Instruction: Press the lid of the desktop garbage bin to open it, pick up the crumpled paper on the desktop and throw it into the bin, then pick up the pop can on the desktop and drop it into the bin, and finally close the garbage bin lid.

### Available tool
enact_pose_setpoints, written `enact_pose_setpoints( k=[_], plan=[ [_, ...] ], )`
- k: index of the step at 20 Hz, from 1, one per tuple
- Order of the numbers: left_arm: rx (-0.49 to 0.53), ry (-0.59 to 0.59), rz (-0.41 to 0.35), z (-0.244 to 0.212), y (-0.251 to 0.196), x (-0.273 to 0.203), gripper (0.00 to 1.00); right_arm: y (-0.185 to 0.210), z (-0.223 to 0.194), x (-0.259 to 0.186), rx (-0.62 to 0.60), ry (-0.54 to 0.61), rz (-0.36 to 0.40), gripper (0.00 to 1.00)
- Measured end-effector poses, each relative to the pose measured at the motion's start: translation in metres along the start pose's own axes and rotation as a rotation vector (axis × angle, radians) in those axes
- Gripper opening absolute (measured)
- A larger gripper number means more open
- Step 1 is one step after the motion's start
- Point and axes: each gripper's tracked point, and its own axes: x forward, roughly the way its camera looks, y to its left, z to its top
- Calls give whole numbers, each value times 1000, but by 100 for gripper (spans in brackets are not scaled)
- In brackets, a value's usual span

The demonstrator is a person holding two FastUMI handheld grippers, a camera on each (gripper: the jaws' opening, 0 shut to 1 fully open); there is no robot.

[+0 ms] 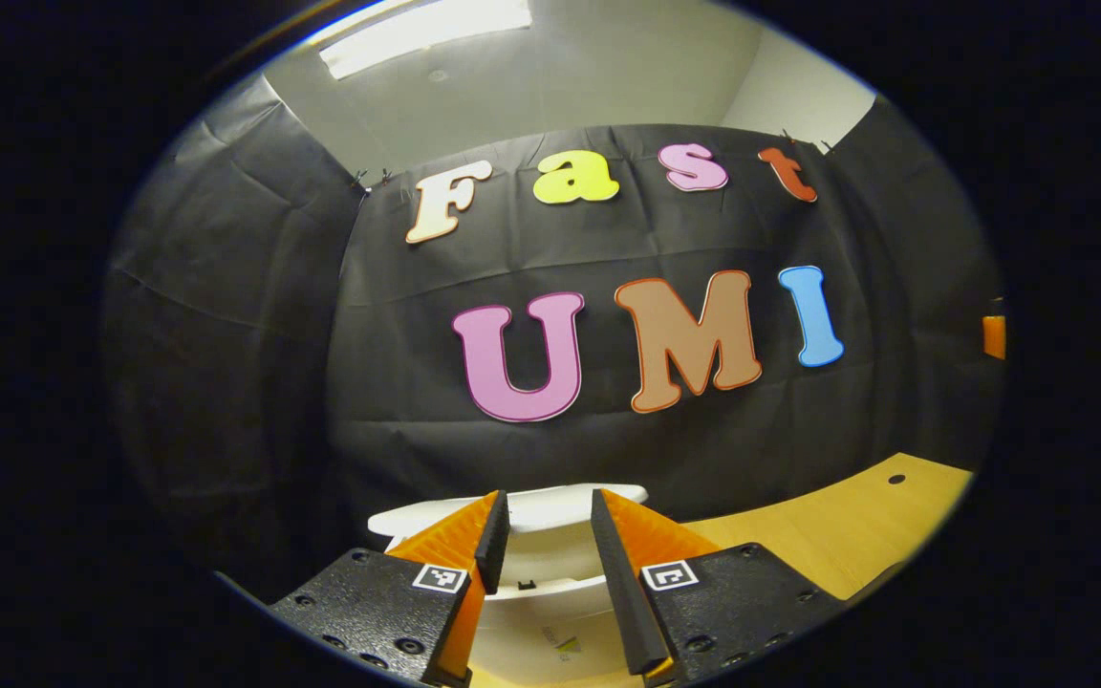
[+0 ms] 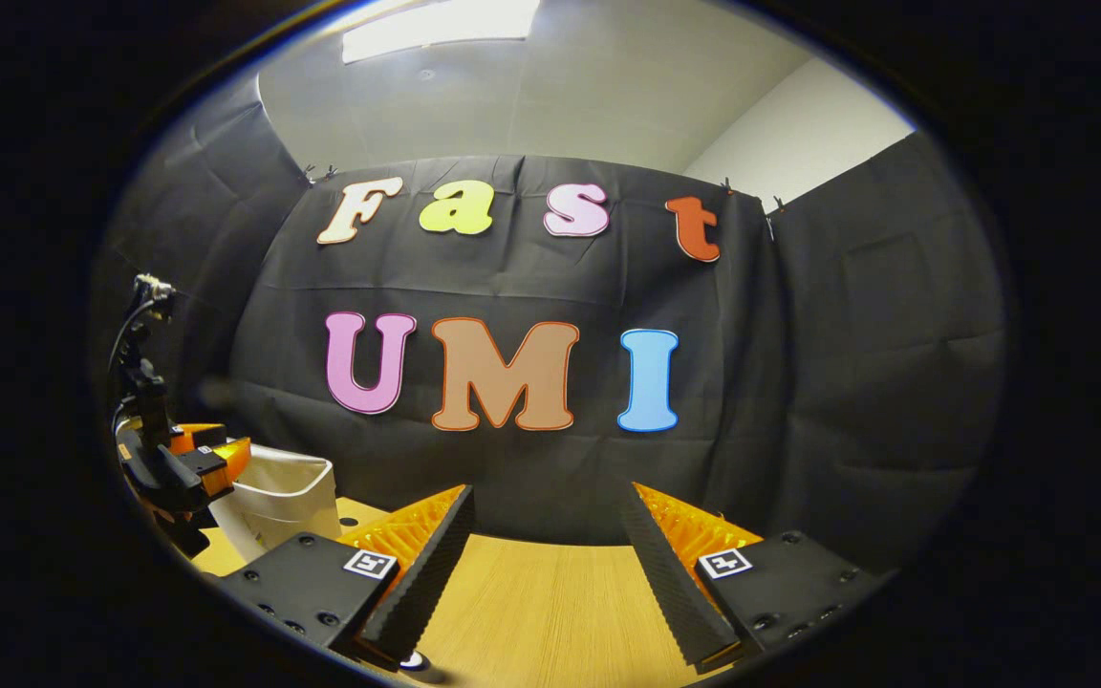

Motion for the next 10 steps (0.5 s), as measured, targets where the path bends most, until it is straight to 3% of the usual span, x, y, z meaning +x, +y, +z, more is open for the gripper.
enact_pose_setpoints(
  k=[4,10],
  plan=[
    [-42,-40,-31,23,-15,-18,68,2,-9,-4,4,18,23,98],
    [-50,-58,-87,43,-41,-49,81,2,-44,-7,-14,88,54,98]
  ],
)
